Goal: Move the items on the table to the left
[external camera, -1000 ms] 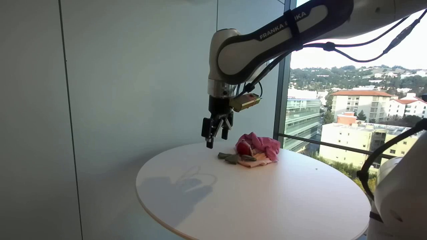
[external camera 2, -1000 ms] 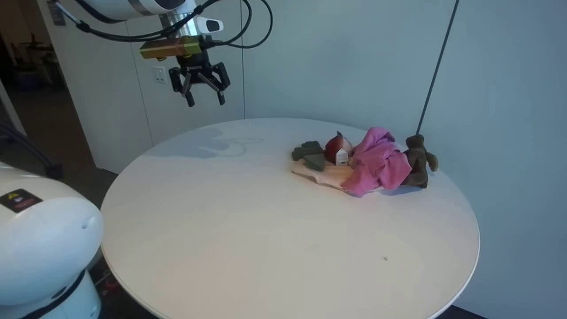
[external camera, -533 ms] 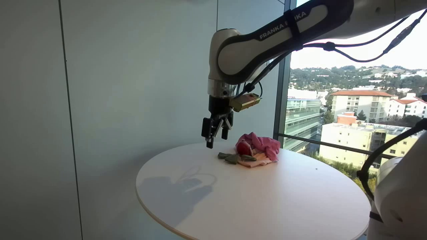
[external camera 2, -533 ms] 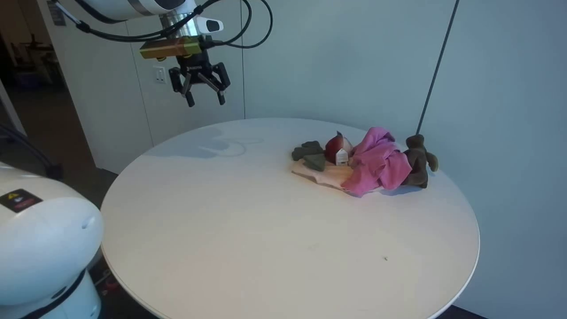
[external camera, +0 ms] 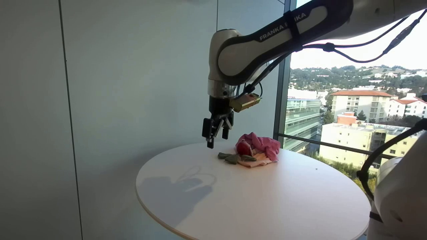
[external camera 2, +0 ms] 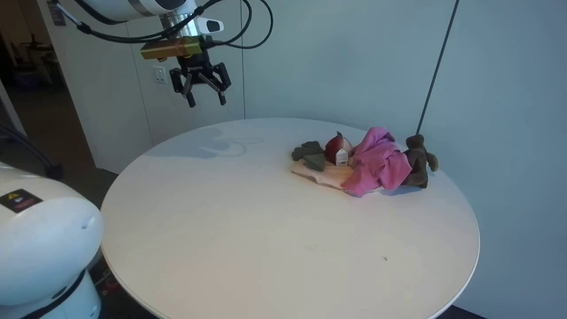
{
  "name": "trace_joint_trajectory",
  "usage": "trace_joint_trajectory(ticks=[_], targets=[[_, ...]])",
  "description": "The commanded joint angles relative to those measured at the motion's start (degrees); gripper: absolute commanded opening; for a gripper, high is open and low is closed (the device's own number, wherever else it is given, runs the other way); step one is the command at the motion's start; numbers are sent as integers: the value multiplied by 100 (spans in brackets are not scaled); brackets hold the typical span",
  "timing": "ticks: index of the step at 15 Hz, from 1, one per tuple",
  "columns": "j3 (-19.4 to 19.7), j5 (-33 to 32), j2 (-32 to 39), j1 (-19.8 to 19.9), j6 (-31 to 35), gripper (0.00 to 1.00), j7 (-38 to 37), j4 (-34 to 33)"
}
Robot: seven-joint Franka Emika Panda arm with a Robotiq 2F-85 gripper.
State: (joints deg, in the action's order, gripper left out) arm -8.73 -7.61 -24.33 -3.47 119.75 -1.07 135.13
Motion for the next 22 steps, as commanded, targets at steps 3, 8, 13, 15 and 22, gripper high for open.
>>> trace_joint_trajectory(ticks=[3, 8, 13, 15, 22], targets=[[197, -1143, -88, 575, -515, 100, -615, -1061], [1263, -883, -138, 1033, -701, 100, -1, -1827], [2514, -659, 493, 1259, -314, 100, 1565, -2845], [3081, 69, 1042, 1146, -630, 100, 2372, -3450], [3142, 1557, 3007, 1405, -1415, 100, 4119, -4698]])
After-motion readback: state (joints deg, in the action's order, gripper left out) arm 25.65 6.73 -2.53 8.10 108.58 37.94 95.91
